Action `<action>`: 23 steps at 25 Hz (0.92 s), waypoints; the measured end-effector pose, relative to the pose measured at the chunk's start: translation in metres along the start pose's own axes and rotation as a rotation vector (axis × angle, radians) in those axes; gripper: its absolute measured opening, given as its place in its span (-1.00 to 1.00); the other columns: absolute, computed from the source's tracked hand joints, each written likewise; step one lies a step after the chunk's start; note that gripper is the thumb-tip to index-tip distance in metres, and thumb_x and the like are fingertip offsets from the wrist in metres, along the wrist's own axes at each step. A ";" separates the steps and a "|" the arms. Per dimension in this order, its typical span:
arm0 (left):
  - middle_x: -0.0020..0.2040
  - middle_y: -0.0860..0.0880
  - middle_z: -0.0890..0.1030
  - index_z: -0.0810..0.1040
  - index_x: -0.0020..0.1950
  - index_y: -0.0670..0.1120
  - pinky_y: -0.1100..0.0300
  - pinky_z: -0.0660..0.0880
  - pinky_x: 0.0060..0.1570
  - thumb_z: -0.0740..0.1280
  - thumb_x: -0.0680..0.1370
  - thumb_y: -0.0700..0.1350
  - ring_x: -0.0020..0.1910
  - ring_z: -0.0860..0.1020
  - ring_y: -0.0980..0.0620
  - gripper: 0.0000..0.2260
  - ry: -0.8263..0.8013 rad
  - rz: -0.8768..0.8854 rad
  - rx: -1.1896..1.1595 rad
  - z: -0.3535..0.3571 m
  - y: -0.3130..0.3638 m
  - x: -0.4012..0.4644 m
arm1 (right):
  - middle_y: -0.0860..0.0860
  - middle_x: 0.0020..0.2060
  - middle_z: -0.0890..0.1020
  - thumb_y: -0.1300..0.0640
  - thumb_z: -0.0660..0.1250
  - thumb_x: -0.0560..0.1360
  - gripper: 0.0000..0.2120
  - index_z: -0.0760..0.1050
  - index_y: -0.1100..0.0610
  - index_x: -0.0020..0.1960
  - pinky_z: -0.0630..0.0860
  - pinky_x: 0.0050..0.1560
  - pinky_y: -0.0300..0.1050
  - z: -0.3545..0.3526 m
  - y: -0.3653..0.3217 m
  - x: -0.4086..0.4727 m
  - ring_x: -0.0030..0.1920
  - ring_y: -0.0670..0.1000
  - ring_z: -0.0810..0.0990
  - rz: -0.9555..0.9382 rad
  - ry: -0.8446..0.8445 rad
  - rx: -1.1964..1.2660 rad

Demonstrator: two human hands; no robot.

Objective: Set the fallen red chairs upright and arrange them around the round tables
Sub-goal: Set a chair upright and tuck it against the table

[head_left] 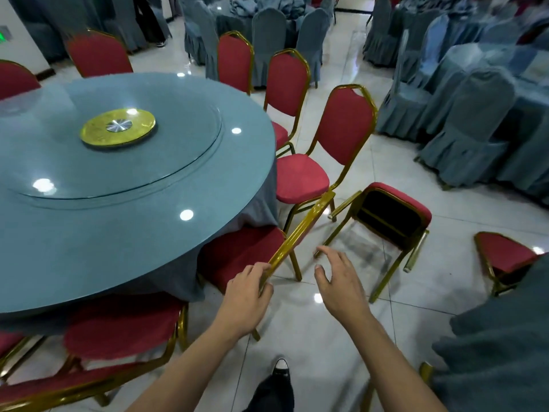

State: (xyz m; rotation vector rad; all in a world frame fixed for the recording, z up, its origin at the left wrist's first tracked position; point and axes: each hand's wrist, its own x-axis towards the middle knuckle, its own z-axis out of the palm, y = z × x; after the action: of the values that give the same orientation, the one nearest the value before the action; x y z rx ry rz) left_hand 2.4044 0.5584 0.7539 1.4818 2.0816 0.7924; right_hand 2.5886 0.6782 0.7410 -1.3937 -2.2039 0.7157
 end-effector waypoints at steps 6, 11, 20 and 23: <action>0.34 0.10 0.44 0.27 0.51 0.13 0.13 0.42 0.30 0.13 0.68 0.11 0.29 0.45 0.08 -0.62 0.005 -0.164 -0.106 0.038 -0.007 0.094 | -0.15 0.42 0.37 -0.07 0.20 0.64 -0.60 0.22 -0.25 0.45 0.38 0.28 -0.13 -0.009 0.029 0.109 0.38 -0.08 0.39 -0.031 -0.111 -0.089; 0.37 0.02 0.47 0.24 0.55 0.10 0.15 0.36 0.28 0.07 0.70 0.12 0.34 0.45 0.02 -0.59 -0.125 -0.282 -0.135 0.069 -0.002 0.133 | -0.03 0.56 0.20 -0.11 0.15 0.66 -0.49 0.12 -0.17 0.57 0.32 0.43 0.08 -0.018 0.053 0.181 0.53 0.06 0.25 0.019 -0.222 -0.143; 0.23 -0.03 0.48 0.31 0.48 0.12 0.04 0.36 0.26 0.02 0.70 0.16 0.19 0.44 -0.08 -0.62 0.065 -0.572 -0.034 0.102 0.029 0.133 | 0.08 0.64 -0.11 -0.28 -0.13 0.63 -0.32 -0.15 -0.01 0.65 0.03 0.57 0.19 0.002 0.104 0.255 0.62 0.13 -0.10 -0.078 -0.526 -0.123; 0.18 0.02 0.46 0.35 0.42 0.16 0.06 0.38 0.22 0.01 0.69 0.18 0.17 0.43 -0.03 -0.65 0.142 -0.632 -0.060 0.119 0.045 0.125 | 0.11 0.63 -0.12 -0.37 -0.33 0.57 -0.20 -0.11 0.08 0.65 -0.08 0.59 0.11 0.005 0.128 0.253 0.62 0.12 -0.14 -0.232 -0.524 -0.148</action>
State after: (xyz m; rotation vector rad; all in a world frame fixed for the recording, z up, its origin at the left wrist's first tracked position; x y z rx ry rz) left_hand 2.4748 0.7112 0.6937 0.6692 2.4035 0.7033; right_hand 2.5724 0.9537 0.6778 -1.0701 -2.8157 0.9268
